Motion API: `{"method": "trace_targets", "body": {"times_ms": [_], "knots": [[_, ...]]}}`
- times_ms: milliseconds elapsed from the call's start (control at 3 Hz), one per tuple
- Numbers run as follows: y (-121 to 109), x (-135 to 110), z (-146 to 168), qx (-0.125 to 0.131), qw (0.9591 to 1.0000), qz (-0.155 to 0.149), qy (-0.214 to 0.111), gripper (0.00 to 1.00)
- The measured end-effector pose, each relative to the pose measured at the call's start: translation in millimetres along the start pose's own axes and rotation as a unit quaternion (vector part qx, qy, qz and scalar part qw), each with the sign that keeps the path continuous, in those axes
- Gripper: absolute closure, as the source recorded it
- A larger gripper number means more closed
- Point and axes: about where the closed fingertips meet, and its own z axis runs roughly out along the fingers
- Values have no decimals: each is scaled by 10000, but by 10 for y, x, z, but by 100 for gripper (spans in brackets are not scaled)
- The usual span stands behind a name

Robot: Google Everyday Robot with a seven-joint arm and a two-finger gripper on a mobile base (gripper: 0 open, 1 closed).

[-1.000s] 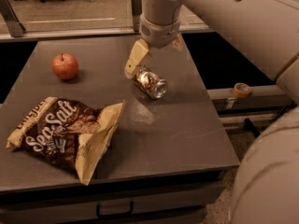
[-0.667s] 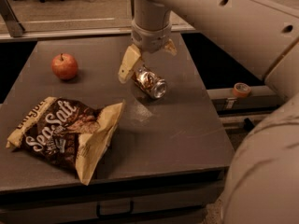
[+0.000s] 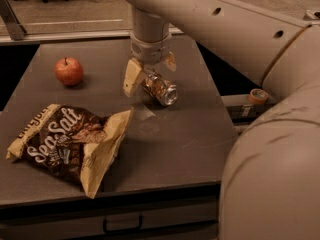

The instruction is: Place orange can upright

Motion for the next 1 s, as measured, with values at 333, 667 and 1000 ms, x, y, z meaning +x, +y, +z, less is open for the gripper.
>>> {"method": "trace_targets", "body": {"times_ms": [333,667,1000], "knots": [[-5,-103,38,82,9999,-75,-60,40],[-83,-205,38,261,9992,-301,-92,64],[-148,-282,-212,62,9956,-599,-716,88]]}}
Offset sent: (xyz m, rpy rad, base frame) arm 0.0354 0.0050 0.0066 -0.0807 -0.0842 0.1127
